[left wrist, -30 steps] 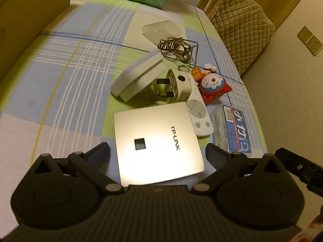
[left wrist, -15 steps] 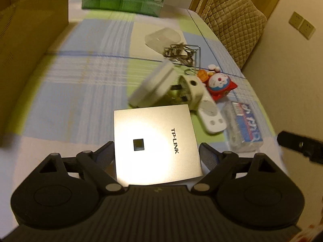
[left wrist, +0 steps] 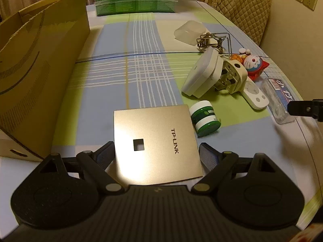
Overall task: Organize rigid objects
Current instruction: 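Grasp the gold panel with the left tool while the right tool grasps the blue toothpick box, then carry the panel and toothpick box with both tools over the cardboard box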
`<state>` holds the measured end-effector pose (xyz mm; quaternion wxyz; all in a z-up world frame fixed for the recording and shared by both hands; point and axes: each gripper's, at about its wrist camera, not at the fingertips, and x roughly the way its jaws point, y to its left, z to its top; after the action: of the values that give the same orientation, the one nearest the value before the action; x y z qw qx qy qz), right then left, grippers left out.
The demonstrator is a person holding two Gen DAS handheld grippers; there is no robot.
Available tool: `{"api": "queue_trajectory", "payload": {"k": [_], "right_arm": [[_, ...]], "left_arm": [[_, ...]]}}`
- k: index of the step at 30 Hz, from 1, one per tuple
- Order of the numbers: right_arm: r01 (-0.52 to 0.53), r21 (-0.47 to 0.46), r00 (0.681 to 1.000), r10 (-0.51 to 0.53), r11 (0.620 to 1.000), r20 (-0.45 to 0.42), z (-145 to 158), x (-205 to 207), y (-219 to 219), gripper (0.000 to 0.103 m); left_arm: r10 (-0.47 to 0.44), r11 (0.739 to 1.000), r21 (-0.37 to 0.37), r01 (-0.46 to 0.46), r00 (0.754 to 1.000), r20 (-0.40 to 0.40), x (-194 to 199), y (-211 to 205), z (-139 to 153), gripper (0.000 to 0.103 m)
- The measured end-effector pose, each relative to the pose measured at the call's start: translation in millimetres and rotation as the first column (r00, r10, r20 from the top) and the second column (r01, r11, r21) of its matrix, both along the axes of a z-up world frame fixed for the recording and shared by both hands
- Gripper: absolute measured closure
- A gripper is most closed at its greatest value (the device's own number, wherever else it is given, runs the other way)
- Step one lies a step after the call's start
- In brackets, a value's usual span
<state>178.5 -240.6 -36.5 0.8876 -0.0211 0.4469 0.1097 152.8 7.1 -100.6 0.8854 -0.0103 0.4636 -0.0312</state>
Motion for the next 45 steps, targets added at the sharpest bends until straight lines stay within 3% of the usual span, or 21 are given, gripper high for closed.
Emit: {"api": "queue_trajectory", "payload": {"k": [10,12,14,20,27,37,45], "right_arm": [[0.026,-0.001,1.0,-0.026,1.0,-0.005,-16,16,-4,0.009],[0.027,-0.006,1.0,-0.027,1.0,-0.008,-20,20,-4,0.017],[0.028,0.001,0.999,-0.028,1.0,-0.02,-24,24,-4,0.03],[0.024,0.004,0.999,-0.024,1.0,-0.031,-33,29,-4,0.049],[0.052,0.029,0.995,-0.05,0.998,-0.083,-28,15,-1,0.049],[0.068,0.009,0.996,-0.067,0.998,-0.061,-29,15,5,0.049],[0.087,0.036,0.996,-0.087,0.996,0.0,-7,-13,8,0.049]], "left_arm": [[-0.008,1.0,0.007,0.008,1.0,0.011,-2,1,-2,0.017],[-0.014,1.0,0.013,0.014,1.0,0.012,-3,0,-2,0.017],[-0.022,1.0,0.02,0.022,1.0,0.012,-5,0,-1,0.017],[-0.027,1.0,0.016,0.027,1.0,0.015,-8,2,-2,0.016],[-0.043,0.999,0.035,0.042,0.999,0.011,-12,-1,-3,0.014],[-0.055,0.997,0.053,0.053,0.998,0.026,-13,-2,-4,0.016],[-0.067,0.997,0.044,0.065,0.997,0.044,-32,5,5,0.016]]}}
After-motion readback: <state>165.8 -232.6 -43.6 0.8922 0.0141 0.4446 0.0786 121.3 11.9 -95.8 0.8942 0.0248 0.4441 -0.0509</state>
